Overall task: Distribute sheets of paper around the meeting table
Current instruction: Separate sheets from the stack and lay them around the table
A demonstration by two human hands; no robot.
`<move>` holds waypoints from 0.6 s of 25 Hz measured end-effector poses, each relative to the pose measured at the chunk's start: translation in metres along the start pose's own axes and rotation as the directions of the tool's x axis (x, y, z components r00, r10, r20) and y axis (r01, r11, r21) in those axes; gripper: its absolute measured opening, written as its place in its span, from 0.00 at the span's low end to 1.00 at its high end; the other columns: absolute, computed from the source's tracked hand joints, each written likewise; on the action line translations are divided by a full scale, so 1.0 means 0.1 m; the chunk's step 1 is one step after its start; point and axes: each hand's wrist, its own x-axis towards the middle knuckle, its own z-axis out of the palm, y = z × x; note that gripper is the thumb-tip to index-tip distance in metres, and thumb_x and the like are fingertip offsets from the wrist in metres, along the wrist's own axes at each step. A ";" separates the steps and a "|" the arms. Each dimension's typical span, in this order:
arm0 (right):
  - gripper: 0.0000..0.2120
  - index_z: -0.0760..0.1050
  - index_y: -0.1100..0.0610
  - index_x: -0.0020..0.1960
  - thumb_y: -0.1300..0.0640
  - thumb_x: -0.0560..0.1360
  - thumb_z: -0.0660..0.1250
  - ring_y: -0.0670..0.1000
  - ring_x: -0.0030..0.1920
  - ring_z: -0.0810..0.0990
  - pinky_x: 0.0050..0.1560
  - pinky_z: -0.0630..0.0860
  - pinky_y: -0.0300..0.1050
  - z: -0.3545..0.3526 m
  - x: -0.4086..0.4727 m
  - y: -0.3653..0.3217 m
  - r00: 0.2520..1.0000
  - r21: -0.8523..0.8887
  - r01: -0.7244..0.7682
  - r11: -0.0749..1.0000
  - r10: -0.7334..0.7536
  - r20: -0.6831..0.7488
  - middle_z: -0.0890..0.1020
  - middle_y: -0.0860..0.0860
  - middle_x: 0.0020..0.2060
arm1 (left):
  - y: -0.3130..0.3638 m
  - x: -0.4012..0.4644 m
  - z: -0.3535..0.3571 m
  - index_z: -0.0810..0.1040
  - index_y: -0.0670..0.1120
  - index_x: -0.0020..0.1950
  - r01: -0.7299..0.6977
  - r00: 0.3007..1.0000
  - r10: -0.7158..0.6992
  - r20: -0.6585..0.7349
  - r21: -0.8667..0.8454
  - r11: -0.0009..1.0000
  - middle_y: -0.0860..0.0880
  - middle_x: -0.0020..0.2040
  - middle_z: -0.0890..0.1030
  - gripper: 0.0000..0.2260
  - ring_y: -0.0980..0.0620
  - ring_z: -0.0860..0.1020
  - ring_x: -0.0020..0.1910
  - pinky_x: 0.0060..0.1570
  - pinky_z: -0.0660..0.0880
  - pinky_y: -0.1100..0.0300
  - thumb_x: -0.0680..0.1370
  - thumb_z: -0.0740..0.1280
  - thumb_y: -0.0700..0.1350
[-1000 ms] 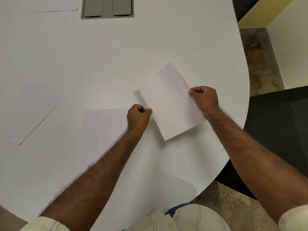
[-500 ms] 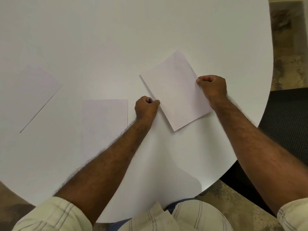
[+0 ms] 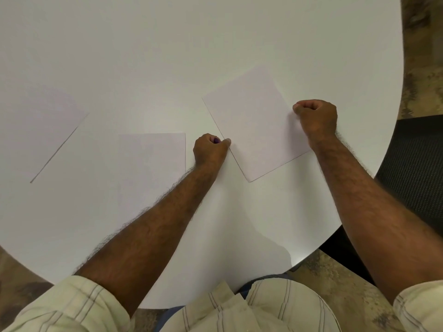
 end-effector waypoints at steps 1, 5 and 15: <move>0.06 0.89 0.51 0.48 0.53 0.73 0.75 0.45 0.45 0.85 0.52 0.83 0.42 -0.01 -0.04 0.01 1.000 -0.004 0.007 1.000 -0.007 -0.014 0.87 0.44 0.43 | -0.02 -0.01 -0.04 0.70 0.50 0.35 -0.008 1.000 0.008 0.004 -0.006 1.000 0.50 0.38 0.79 0.15 0.50 0.76 0.38 0.38 0.72 0.59 0.71 0.76 0.47; 0.06 0.88 0.51 0.49 0.53 0.75 0.74 0.46 0.48 0.86 0.57 0.84 0.46 0.05 -0.39 0.03 0.998 -0.035 0.061 0.998 -0.061 0.006 0.88 0.44 0.44 | -0.19 -0.09 -0.32 0.70 0.50 0.35 -0.043 0.999 0.043 -0.021 -0.009 0.999 0.52 0.36 0.76 0.16 0.53 0.74 0.36 0.36 0.70 0.60 0.73 0.76 0.47; 0.07 0.88 0.52 0.51 0.52 0.76 0.73 0.50 0.51 0.86 0.58 0.82 0.48 0.70 -1.96 0.21 0.977 -0.226 0.189 0.956 -0.160 0.140 0.87 0.45 0.44 | -1.03 -0.30 -1.43 0.74 0.44 0.41 -0.058 0.988 0.063 -0.140 0.037 0.998 0.54 0.35 0.75 0.11 0.59 0.71 0.32 0.31 0.65 0.66 0.76 0.74 0.47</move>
